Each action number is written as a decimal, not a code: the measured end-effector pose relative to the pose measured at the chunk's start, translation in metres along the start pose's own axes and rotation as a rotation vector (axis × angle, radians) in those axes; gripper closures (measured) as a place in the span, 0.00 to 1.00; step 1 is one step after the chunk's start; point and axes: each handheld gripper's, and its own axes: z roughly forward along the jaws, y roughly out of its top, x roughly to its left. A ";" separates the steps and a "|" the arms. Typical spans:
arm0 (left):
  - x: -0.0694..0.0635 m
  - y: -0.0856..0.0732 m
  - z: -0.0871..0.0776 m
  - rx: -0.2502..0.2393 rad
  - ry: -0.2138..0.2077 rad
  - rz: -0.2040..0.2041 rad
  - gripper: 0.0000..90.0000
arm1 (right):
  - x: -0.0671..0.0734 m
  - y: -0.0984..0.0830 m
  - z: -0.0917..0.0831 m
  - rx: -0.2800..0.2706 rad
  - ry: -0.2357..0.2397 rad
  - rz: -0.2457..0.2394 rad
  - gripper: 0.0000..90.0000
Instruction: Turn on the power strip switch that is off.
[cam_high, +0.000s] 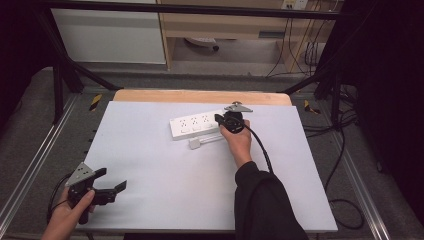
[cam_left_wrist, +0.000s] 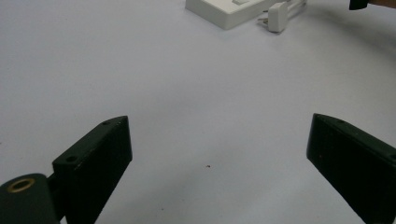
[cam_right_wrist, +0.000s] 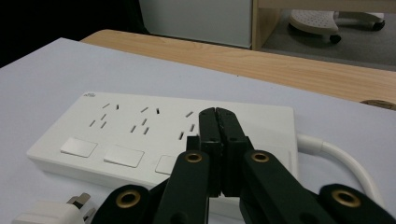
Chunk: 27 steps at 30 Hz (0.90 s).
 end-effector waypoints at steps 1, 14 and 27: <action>0.000 0.000 0.000 0.000 0.000 -0.001 0.08 | 0.001 0.000 0.000 -0.001 0.001 0.000 1.00; 0.000 0.000 0.000 0.001 -0.001 0.001 0.08 | 0.007 -0.008 0.010 0.025 0.003 0.001 1.00; -0.001 0.000 0.000 -0.001 -0.002 0.002 0.08 | 0.009 -0.012 0.014 0.038 0.001 0.001 1.00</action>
